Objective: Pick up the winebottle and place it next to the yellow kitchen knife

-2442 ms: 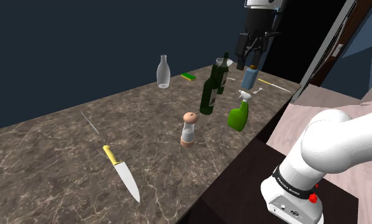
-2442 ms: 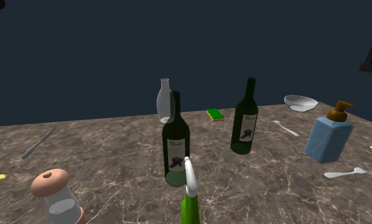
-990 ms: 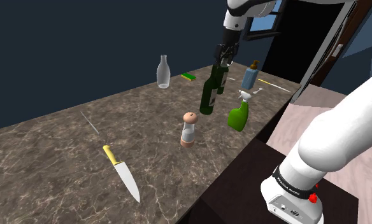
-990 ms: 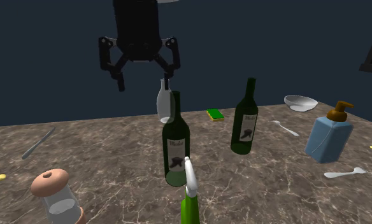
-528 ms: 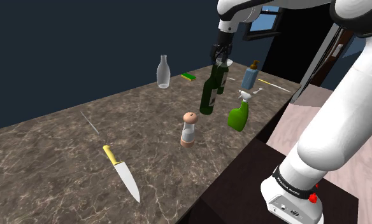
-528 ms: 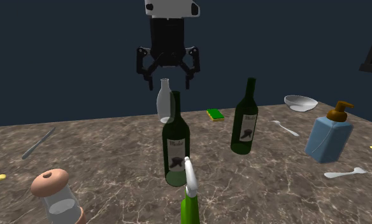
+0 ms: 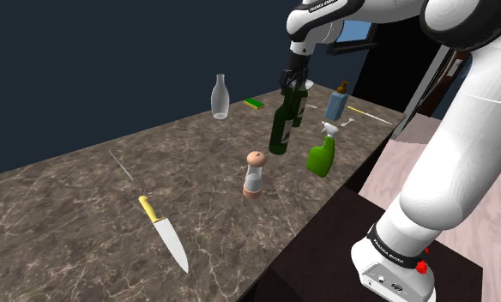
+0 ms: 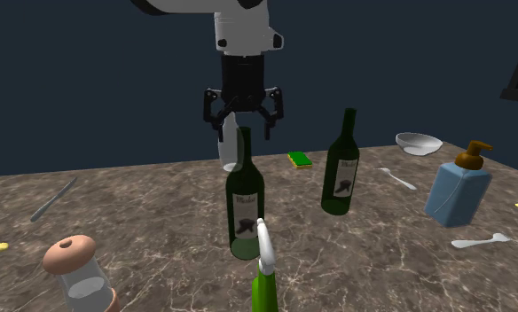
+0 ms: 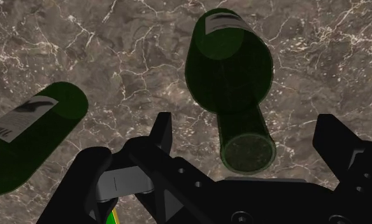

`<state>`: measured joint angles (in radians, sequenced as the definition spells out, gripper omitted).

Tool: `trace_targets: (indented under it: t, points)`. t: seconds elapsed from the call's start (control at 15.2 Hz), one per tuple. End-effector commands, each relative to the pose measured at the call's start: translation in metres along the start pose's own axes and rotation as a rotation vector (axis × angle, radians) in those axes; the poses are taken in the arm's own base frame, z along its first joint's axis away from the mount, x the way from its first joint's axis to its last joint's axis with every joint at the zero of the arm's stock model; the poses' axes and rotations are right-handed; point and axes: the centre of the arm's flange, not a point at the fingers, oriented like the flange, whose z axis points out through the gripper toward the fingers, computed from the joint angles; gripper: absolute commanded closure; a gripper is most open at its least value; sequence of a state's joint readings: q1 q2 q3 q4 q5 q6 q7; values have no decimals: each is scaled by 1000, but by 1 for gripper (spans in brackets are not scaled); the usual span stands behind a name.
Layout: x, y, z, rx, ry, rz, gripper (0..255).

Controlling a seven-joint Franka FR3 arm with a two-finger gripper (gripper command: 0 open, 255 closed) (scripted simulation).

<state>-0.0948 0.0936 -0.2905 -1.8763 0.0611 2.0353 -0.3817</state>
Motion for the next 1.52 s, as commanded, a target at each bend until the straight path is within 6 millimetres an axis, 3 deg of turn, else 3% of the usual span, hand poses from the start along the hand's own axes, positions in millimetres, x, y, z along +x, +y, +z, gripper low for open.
trace_targets:
  t: [0.0,0.53,0.59,1.19,1.45]
  points:
    - [0,-1,8,0,0,0,0]
    - [0,-1,8,0,0,0,0]
    - [0,-1,8,0,0,0,255]
    - [0,-1,8,0,1,0,255]
    - [2,-1,-13,0,1,0,255]
